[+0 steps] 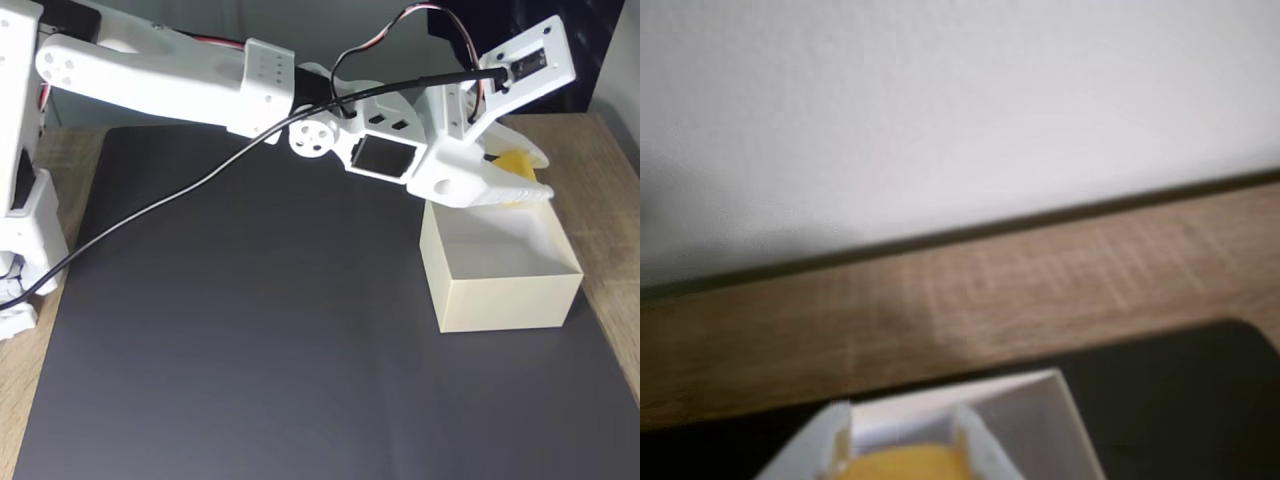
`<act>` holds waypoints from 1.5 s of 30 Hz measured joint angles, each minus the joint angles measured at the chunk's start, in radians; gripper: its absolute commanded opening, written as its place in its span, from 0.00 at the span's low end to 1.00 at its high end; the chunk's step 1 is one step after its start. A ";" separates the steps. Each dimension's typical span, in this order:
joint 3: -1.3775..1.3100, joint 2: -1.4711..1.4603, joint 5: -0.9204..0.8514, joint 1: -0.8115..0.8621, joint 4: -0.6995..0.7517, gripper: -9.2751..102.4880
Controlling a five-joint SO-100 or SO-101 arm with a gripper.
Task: Grasp a cube block and put it in the white box.
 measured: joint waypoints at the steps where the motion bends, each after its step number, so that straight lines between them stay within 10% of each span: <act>1: 0.000 -0.002 0.000 0.000 0.000 0.09; 16: 0.000 -0.003 0.008 0.011 -0.025 0.31; 31: 0.000 0.074 -0.025 0.015 0.101 0.08; 45: 0.230 0.549 -0.043 -0.152 0.448 0.08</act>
